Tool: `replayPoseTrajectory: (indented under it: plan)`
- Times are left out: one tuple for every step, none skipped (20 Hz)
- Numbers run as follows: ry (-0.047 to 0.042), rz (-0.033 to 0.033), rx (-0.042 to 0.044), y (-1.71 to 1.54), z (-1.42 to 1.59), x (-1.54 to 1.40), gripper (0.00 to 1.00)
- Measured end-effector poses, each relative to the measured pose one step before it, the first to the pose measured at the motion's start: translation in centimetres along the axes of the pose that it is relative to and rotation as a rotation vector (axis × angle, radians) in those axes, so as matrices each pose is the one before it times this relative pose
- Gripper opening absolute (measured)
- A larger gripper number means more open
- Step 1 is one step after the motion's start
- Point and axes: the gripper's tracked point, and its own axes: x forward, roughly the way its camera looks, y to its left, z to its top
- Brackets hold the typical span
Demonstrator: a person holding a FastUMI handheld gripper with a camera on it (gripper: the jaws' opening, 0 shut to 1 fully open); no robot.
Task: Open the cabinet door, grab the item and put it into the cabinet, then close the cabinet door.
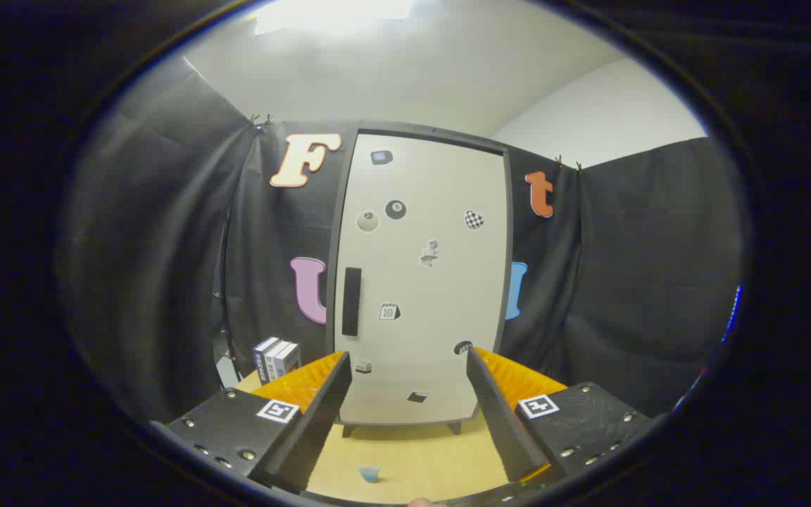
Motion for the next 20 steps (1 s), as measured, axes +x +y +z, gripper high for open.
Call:
replayPoseTrajectory:
  plan:
    - [0.00262, 0.00456, -0.00344, -0.01, 0.018, 0.119, 0.98]
    - [0.00383, -0.0031, 0.00231, -0.154, -0.162, 0.121, 0.98]
    - [0.00153, 0.00378, 0.00351, 0.065, -0.018, 0.154, 0.97]
    - [0.00067, 0.00335, 0.00116, 0.127, -0.019, 0.133, 0.97]
    - [0.00107, 0.00023, -0.00312, 0.063, -0.063, 0.068, 0.97]
    - [-0.00057, 0.00211, -0.00375, 0.083, -0.002, 0.047, 0.97]
    - [0.00052, 0.00082, -0.00077, 0.079, 0.048, 0.103, 0.97]
    - [-0.00036, 0.00196, 0.00409, -0.017, -0.057, 0.122, 0.97]
    - [0.00123, 0.00061, 0.00791, 0.035, -0.003, 0.093, 0.97]
    - [0.00184, 0.00104, 0.00596, 0.034, -0.037, 0.149, 0.97]
    - [-0.00084, -0.00052, 0.00303, -0.001, 0.033, 0.067, 0.97]
    - [-0.00057, -0.00014, -0.00152, -0.033, -0.022, 0.106, 0.97]
    - [-0.00113, 0.00165, -0.00265, 0.011, 0.071, 0.117, 0.98]
    - [0.00089, 0.00004, -0.00329, 0.025, -0.113, 0.031, 0.98]
    - [-0.00009, 0.00121, -0.00096, -0.038, 0.044, 0.065, 0.98]
    - [-0.00018, -0.00061, 0.00174, -0.015, -0.074, 0.131, 0.98]
    - [0.00097, -0.00214, 0.00185, -0.099, 0.026, 0.127, 0.98]
    - [0.00185, -0.00519, -0.00125, -0.182, -0.126, 0.045, 0.98]
    - [0.00103, -0.00068, -0.00234, -0.08, -0.01, 0.06, 0.98]
    - [0.00141, 0.0007, 0.00085, 0.007, -0.029, 0.104, 0.98]
